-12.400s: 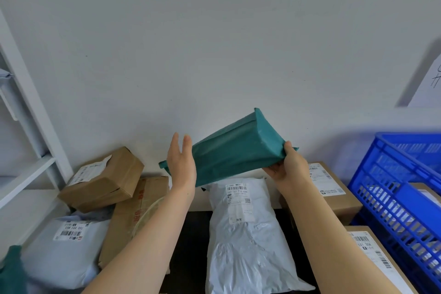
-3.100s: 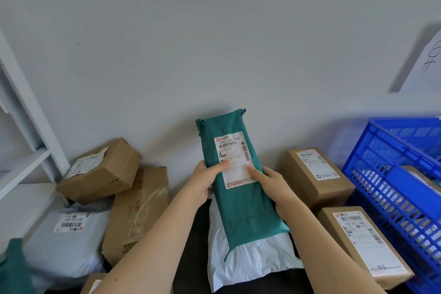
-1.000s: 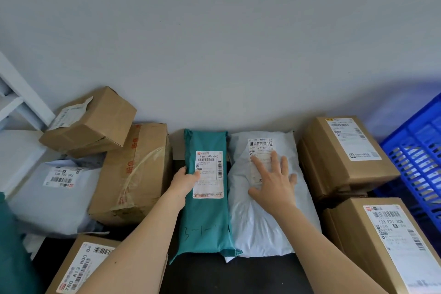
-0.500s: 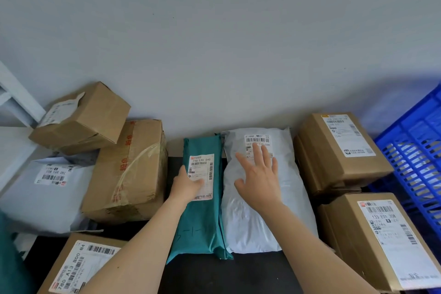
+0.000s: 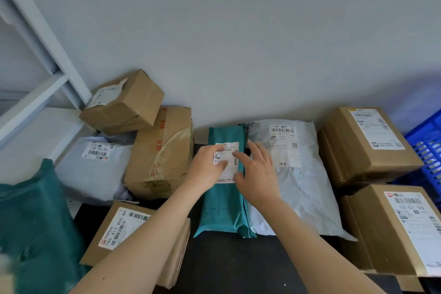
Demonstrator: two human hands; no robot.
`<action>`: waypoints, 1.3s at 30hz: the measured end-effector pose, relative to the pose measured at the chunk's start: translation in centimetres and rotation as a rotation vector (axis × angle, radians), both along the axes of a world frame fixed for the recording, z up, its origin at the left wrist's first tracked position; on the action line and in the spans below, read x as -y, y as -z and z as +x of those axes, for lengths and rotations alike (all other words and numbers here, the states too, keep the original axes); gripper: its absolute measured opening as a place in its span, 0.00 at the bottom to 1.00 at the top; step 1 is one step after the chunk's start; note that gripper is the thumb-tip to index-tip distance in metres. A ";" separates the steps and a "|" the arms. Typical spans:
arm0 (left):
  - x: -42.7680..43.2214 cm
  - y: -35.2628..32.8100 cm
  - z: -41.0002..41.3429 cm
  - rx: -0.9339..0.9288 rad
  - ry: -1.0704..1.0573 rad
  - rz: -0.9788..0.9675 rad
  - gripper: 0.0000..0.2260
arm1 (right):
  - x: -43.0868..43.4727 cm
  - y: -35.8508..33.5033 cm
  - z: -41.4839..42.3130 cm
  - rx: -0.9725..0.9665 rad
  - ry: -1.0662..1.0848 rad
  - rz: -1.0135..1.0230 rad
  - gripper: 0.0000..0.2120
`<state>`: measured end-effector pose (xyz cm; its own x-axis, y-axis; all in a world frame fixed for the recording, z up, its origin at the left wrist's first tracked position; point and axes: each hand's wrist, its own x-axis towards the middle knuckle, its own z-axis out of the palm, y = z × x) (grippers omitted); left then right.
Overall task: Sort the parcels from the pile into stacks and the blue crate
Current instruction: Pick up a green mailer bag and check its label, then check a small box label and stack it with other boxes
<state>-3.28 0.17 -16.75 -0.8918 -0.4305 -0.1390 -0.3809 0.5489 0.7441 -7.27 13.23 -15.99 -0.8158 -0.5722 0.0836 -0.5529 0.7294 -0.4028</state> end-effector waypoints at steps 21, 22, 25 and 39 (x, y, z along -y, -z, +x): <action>7.6 0.5 15.5 -0.157 -0.288 0.016 0.10 | 6.8 0.9 12.9 0.187 -0.367 0.074 0.22; 7.8 0.7 16.2 -0.161 -0.300 0.004 0.10 | 7.0 1.0 13.5 0.204 -0.380 0.110 0.25; 8.1 1.2 17.5 -0.149 -0.338 -0.074 0.11 | 7.6 1.4 14.5 0.248 -0.379 0.231 0.34; 7.4 3.7 19.8 0.015 -0.403 -0.088 0.26 | 6.9 2.3 14.9 0.398 -0.066 0.388 0.37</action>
<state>16.48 -7.22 -20.46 -0.6474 -0.7558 -0.0980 -0.5890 0.4146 0.6936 7.66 6.32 -18.30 -0.7026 -0.5507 -0.4506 -0.4624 0.8347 -0.2991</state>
